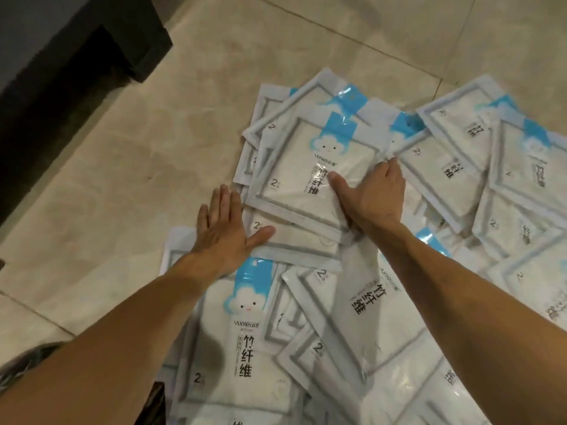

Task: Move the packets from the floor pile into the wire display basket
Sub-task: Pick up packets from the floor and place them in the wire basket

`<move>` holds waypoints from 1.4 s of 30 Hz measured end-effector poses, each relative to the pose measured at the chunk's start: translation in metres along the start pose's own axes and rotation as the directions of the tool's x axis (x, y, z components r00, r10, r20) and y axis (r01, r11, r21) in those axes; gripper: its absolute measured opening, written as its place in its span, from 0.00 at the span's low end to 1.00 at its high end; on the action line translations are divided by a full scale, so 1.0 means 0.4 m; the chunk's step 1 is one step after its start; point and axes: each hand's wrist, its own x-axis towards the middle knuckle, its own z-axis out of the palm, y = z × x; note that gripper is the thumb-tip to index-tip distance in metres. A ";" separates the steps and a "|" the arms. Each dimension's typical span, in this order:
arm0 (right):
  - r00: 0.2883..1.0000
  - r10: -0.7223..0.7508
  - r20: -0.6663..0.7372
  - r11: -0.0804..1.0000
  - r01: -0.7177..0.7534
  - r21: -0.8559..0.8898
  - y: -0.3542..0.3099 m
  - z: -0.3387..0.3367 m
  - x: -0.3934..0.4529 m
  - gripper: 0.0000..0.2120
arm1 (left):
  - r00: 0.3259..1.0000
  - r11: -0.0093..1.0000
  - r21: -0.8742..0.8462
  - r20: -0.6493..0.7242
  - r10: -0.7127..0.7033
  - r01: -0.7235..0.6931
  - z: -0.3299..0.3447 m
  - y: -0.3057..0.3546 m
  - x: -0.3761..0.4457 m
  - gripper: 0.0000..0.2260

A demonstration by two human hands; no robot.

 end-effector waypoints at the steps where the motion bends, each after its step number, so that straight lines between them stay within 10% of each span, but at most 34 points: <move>1: 0.999 -0.009 -0.031 0.998 0.011 0.065 0.010 -0.001 0.005 0.49 | 1.000 0.999 -0.040 -0.013 -0.001 0.001 0.002 -0.002 0.000 0.53; 11: 0.982 0.178 0.061 0.754 -0.176 0.633 0.053 -0.112 0.022 0.18 | 0.965 0.905 -0.392 -0.123 -0.230 0.165 -0.109 0.040 0.026 0.26; 16: 0.972 0.167 0.164 0.598 -0.232 0.767 0.091 -0.203 0.006 0.20 | 0.960 0.814 -0.553 -0.089 -0.266 0.174 -0.163 0.047 -0.018 0.12; 22: 0.938 0.141 0.318 0.566 -0.340 0.751 0.090 -0.330 -0.068 0.23 | 0.988 0.602 -0.787 0.067 -0.140 0.138 -0.244 0.025 -0.144 0.32; 30: 0.908 -0.003 0.418 0.531 -0.353 0.770 -0.017 -0.665 -0.199 0.13 | 0.973 0.290 -0.957 -0.049 -0.224 0.019 -0.465 0.064 -0.423 0.17; 35: 0.903 -0.105 0.416 0.582 -0.284 0.762 -0.141 -0.932 -0.261 0.40 | 0.962 0.254 -0.965 -0.122 -0.245 -0.057 -0.695 0.119 -0.597 0.17; 42: 0.914 -0.177 0.364 0.549 -0.215 0.808 -0.368 -1.316 -0.395 0.49 | 0.944 0.223 -0.965 -0.198 -0.265 -0.140 -1.049 0.168 -0.877 0.18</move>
